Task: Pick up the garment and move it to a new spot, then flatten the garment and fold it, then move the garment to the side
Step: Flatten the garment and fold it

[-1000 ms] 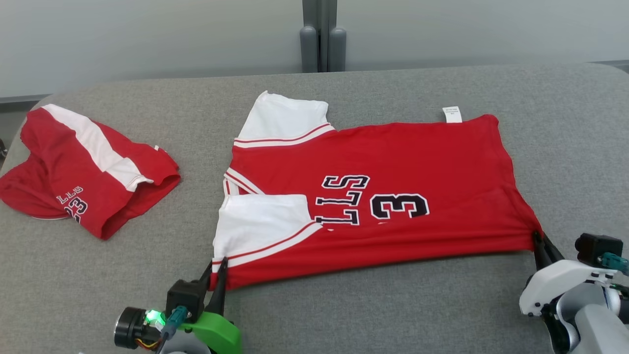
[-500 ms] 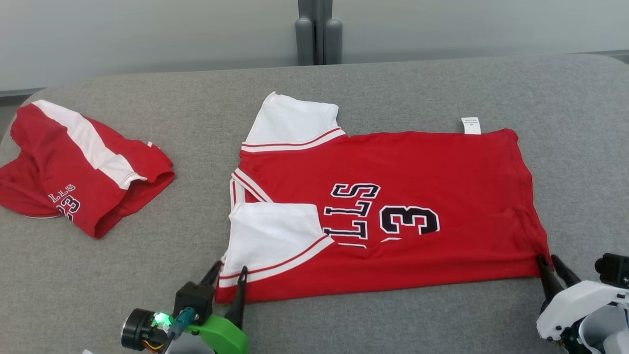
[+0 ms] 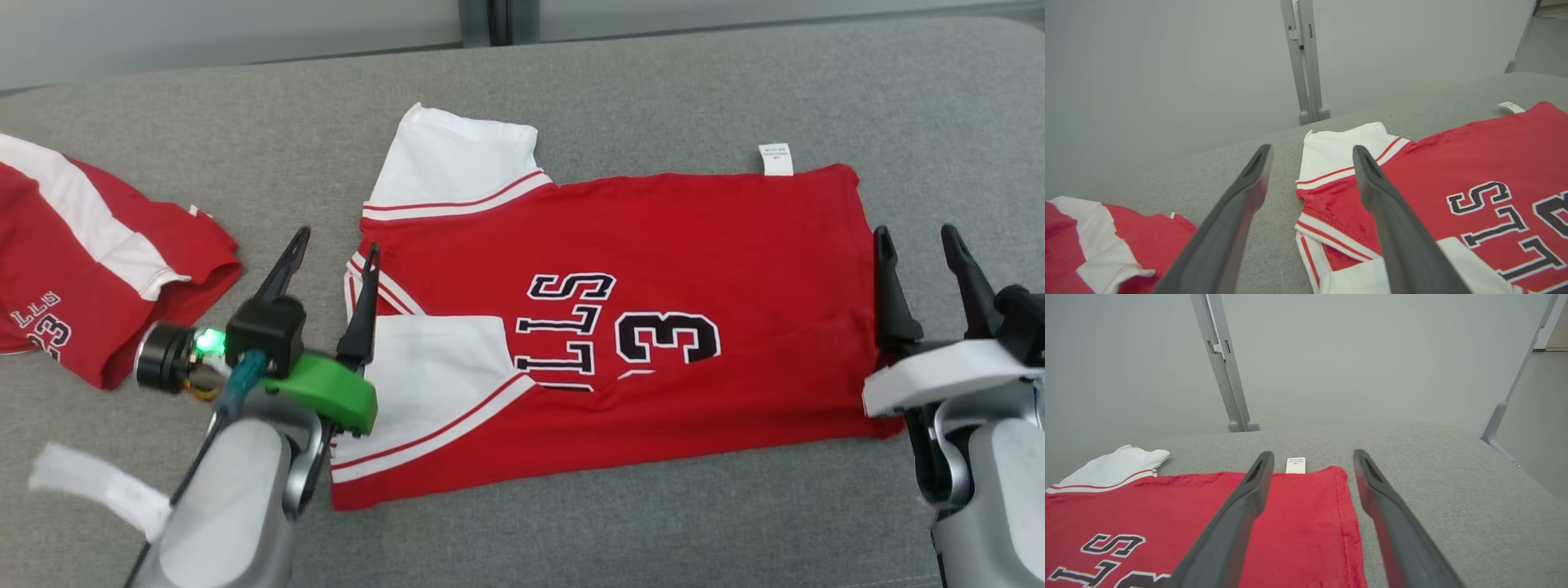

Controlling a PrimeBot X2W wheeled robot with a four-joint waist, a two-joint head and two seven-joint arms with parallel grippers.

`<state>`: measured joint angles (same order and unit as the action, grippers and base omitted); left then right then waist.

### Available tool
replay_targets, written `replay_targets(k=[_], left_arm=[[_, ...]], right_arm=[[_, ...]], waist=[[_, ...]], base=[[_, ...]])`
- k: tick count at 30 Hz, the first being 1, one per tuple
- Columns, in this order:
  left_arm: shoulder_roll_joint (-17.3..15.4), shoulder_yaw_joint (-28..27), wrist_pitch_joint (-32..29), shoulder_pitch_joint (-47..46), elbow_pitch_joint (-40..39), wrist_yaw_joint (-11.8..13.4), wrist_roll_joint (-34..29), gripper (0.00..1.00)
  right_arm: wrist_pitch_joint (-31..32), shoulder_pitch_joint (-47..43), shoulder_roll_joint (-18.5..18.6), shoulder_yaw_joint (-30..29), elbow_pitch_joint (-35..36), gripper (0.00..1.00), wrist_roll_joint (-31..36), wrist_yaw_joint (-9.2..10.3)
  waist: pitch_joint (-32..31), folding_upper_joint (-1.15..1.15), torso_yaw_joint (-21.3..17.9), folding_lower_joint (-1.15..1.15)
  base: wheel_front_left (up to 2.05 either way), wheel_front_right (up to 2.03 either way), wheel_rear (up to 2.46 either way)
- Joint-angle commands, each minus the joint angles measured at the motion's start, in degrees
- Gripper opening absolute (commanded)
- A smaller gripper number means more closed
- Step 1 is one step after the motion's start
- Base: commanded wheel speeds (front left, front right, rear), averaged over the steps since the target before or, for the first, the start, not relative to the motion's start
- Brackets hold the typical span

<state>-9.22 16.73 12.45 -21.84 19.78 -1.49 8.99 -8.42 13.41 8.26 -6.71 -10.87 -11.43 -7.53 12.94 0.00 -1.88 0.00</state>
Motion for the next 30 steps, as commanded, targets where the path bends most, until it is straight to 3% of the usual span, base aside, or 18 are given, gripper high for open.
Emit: replay_targets(k=[1,8,10,15,21,25,30], left_arm=[[-1.2,1.1,-2.4,-3.7,0.8,-1.9,-0.9,1.00],[-6.4,6.1,-15.4,-20.4,4.4,-5.9,2.1,1.00],[-8.1,10.2,-20.1,-25.5,4.6,-6.0,6.7,1.00],[-16.7,20.6,-29.6,-39.3,3.0,-5.9,19.4,1.00],[-23.8,29.5,-40.8,-50.3,4.3,-5.9,30.4,1.00],[-26.8,32.6,-45.3,-53.6,7.5,-5.9,34.1,1.00],[-28.1,35.7,-46.7,-55.7,10.8,-5.9,36.2,1.00]], right_arm=[[-0.8,2.2,-0.2,-0.3,0.7,1.00,1.5,0.09],[0.4,11.7,-0.8,3.2,2.2,1.00,5.2,0.09],[0.7,14.3,-0.5,4.3,2.2,1.00,5.5,0.09],[1.0,20.3,-0.4,7.1,1.9,1.00,5.3,0.09],[0.4,25.3,-0.4,9.8,1.0,1.00,5.1,0.09],[-0.2,27.4,-0.7,10.8,0.3,1.00,4.6,0.09],[-0.9,28.6,-0.6,11.9,-0.1,1.00,4.5,0.09]], waist=[[4.0,0.00,-2.3,0.00],[11.5,0.00,-6.5,0.00],[13.2,0.00,-7.7,0.00],[17.5,0.00,-10.6,0.00],[20.8,0.00,-13.1,0.00],[22.0,0.00,-14.7,0.00],[23.3,0.00,-15.9,0.00]], base=[[0.00,0.00,0.00],[0.00,0.00,0.00],[0.00,0.00,0.00],[0.00,0.00,0.00],[0.00,0.00,0.00],[0.00,0.00,0.00],[0.00,0.00,0.00]])
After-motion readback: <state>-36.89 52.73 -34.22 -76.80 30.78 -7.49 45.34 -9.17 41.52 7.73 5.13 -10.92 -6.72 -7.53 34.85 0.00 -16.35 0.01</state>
